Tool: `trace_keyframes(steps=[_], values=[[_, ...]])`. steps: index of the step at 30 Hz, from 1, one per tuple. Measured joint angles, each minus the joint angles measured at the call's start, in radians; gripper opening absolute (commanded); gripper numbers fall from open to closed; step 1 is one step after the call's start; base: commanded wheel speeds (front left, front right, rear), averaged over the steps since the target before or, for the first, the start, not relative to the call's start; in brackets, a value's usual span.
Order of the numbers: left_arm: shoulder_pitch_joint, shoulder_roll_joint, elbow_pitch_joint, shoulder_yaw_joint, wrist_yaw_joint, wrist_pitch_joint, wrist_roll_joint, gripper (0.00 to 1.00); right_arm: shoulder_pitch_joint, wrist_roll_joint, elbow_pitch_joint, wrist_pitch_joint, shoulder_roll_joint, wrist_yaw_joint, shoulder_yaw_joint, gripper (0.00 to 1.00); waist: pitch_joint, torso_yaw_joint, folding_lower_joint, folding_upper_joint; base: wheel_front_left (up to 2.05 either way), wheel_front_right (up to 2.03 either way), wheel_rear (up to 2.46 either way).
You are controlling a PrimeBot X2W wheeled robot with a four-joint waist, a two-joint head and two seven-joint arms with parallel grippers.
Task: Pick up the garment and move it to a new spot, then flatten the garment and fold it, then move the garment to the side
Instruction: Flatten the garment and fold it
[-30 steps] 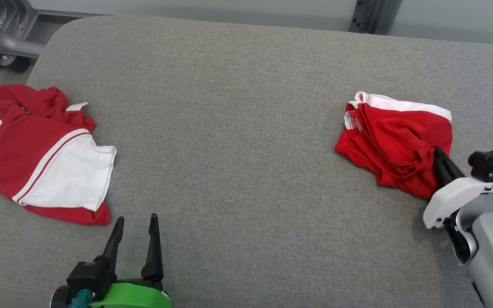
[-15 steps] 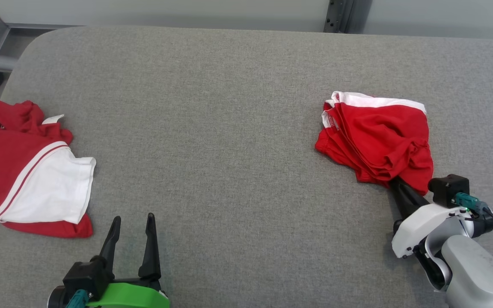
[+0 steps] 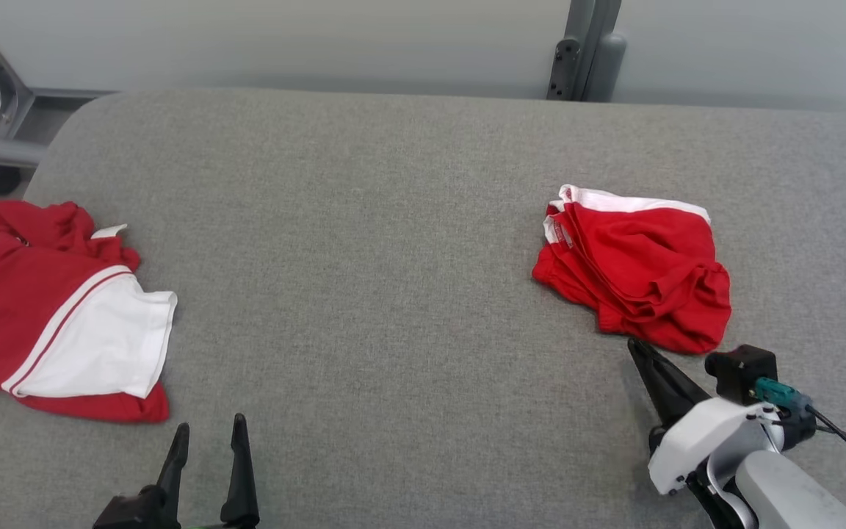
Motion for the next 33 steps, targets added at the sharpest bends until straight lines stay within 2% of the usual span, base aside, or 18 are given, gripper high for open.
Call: trace_keyframes(steps=[5,9,14,19,22,27,33], values=[[0.060,0.000,-0.013,0.012,0.012,0.000,-0.014,1.00,0.121,-0.026,-0.120,-0.001,-0.025,0.000,-0.094,0.00,-0.074,-0.021,0.0000,0.0000,0.00,0.00,0.00],[0.073,0.000,-0.031,0.014,0.017,0.000,-0.016,1.00,0.178,-0.060,-0.217,-0.001,-0.031,0.000,-0.214,0.00,-0.115,-0.051,0.0000,0.0000,0.00,0.00,0.00],[0.075,0.000,-0.042,0.009,0.017,0.000,-0.015,1.00,0.214,-0.089,-0.243,0.007,-0.030,0.000,-0.312,0.00,-0.133,-0.094,0.0000,0.0000,0.00,0.00,0.00],[0.038,0.000,-0.042,-0.014,0.007,0.000,0.001,1.00,0.131,-0.101,-0.239,0.053,-0.057,0.000,-0.366,0.00,-0.107,-0.109,-0.0001,0.0000,0.00,0.00,0.00],[-0.027,0.000,-0.043,-0.035,-0.001,0.000,0.006,1.00,0.033,-0.100,-0.210,0.080,-0.077,0.000,-0.369,0.00,-0.071,-0.115,0.0000,0.0000,0.00,0.00,0.00],[-0.084,0.000,-0.027,-0.061,-0.002,0.000,0.007,1.00,-0.086,-0.100,-0.091,0.092,-0.093,0.000,-0.328,0.00,0.002,-0.107,0.0000,0.0000,0.00,0.00,0.00],[-0.106,0.000,-0.018,-0.079,0.003,0.000,0.003,1.00,-0.177,-0.076,0.078,0.071,-0.077,0.000,-0.259,0.00,0.086,-0.053,0.0000,0.0000,0.00,0.00,0.00]])
